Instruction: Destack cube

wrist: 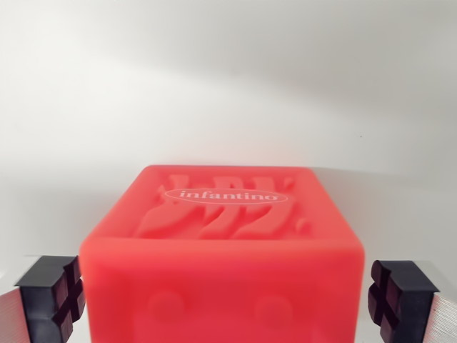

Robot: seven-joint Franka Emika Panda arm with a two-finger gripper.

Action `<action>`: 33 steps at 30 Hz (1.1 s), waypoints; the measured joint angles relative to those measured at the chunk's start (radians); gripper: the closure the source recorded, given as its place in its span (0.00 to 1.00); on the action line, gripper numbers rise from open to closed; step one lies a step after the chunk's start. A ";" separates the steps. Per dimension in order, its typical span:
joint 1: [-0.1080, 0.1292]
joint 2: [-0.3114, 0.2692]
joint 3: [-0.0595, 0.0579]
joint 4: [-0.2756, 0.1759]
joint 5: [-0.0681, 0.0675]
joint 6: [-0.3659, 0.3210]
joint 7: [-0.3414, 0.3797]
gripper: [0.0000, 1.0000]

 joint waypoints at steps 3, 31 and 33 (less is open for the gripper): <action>0.000 -0.013 0.000 -0.003 0.000 -0.008 0.000 0.00; -0.005 -0.221 0.007 -0.041 0.007 -0.175 -0.004 0.00; -0.005 -0.242 0.007 -0.042 0.008 -0.195 -0.005 0.00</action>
